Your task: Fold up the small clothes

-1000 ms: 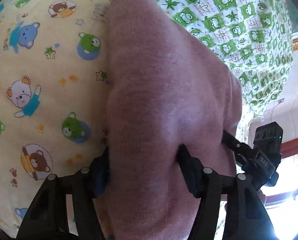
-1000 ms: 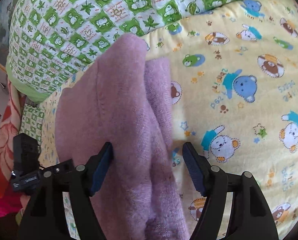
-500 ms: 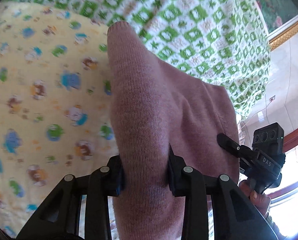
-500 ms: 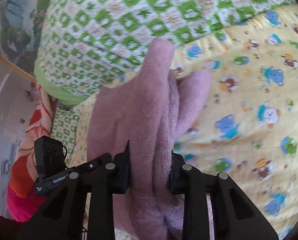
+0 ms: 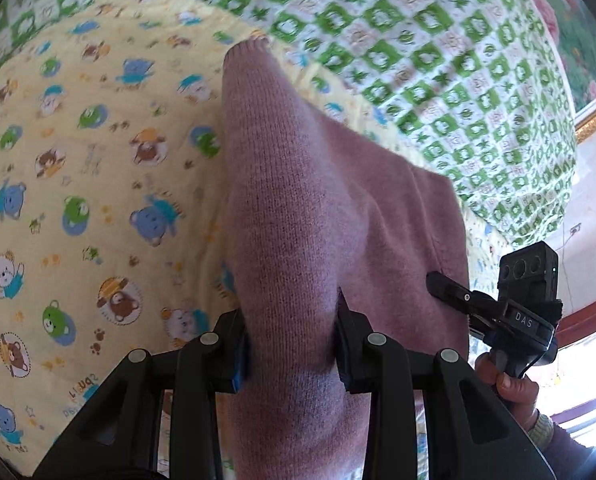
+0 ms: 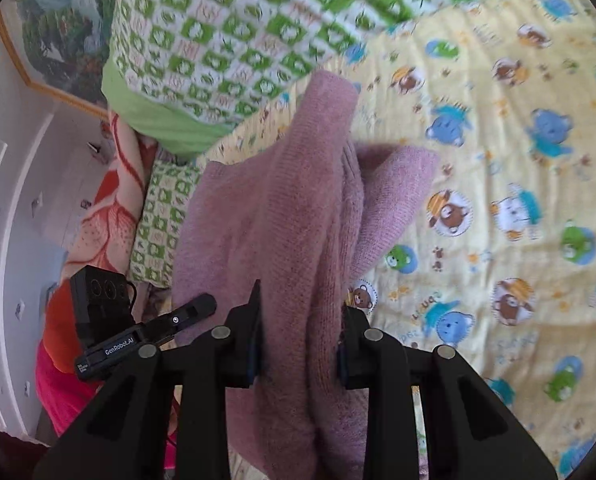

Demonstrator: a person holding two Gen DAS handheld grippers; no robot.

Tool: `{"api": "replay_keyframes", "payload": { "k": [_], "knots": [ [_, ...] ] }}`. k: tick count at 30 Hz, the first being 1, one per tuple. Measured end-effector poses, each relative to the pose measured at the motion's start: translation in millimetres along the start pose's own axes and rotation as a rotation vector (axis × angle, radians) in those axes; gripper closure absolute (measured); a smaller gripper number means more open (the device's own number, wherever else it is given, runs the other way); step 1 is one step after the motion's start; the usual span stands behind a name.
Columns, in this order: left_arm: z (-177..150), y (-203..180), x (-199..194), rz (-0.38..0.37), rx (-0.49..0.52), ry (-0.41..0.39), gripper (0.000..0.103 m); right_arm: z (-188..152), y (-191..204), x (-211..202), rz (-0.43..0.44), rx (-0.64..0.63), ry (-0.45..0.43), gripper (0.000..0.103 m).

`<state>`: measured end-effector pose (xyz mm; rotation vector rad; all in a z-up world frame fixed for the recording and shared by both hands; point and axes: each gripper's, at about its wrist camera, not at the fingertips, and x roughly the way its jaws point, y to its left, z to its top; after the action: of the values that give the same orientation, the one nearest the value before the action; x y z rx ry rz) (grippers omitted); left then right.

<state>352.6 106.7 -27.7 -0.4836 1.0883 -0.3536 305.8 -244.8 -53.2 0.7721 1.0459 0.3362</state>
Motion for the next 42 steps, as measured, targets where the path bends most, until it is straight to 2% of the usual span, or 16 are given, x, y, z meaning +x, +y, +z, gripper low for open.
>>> {"api": "replay_keyframes", "payload": {
  "k": [5, 9, 11, 13, 19, 21, 27, 31, 33, 36, 39, 42],
  "knots": [
    [-9.4, 28.7, 8.8, -0.021, -0.057, -0.001, 0.051, 4.4, -18.4, 23.4, -0.075, -0.002, 0.048, 0.069],
    [-15.1, 33.4, 13.0, -0.006, -0.034, -0.007, 0.045, 6.4, -33.2, 28.6, -0.121, -0.048, 0.055, 0.063],
    [-15.6, 31.5, 12.3, 0.013, -0.028, -0.011, 0.043, 7.2, -36.7, 30.8, -0.136, -0.047, 0.054, 0.053],
    [-15.7, 23.0, 10.7, 0.044, -0.010, -0.021, 0.042, 7.8, -38.6, 29.5, -0.140, -0.045, 0.048, 0.052],
    [-33.1, -3.5, -14.0, 0.199, 0.073, -0.069, 0.036, 0.5, -17.9, 5.2, -0.199, -0.076, -0.006, 0.049],
    [-41.6, -8.5, -21.5, 0.222, 0.078, -0.078, 0.035, -5.1, -8.3, -8.3, -0.209, -0.095, -0.033, 0.049],
    [-77.7, -18.1, -41.4, 0.276, 0.087, -0.088, 0.031, -32.6, 20.4, -41.7, -0.255, -0.194, -0.097, 0.038],
    [-103.0, -19.9, -44.7, 0.297, 0.086, -0.067, 0.031, -55.0, 31.6, -43.3, -0.285, -0.255, -0.069, 0.031],
    [-114.2, -20.1, -39.8, 0.346, 0.105, -0.054, 0.031, -67.5, 31.0, -31.3, -0.384, -0.309, -0.010, 0.031],
    [-128.6, -15.8, -29.0, 0.403, 0.124, -0.015, 0.031, -81.1, 15.6, -13.9, -0.612, -0.371, 0.063, 0.031],
    [-139.1, -12.8, -29.3, 0.415, 0.122, -0.004, 0.031, -83.8, -6.1, -25.1, -0.630, -0.272, 0.039, 0.031],
    [-148.6, -16.3, -41.9, 0.412, 0.108, -0.028, 0.031, -85.3, -9.5, -44.5, -0.638, -0.227, -0.012, 0.030]
  ]
}}
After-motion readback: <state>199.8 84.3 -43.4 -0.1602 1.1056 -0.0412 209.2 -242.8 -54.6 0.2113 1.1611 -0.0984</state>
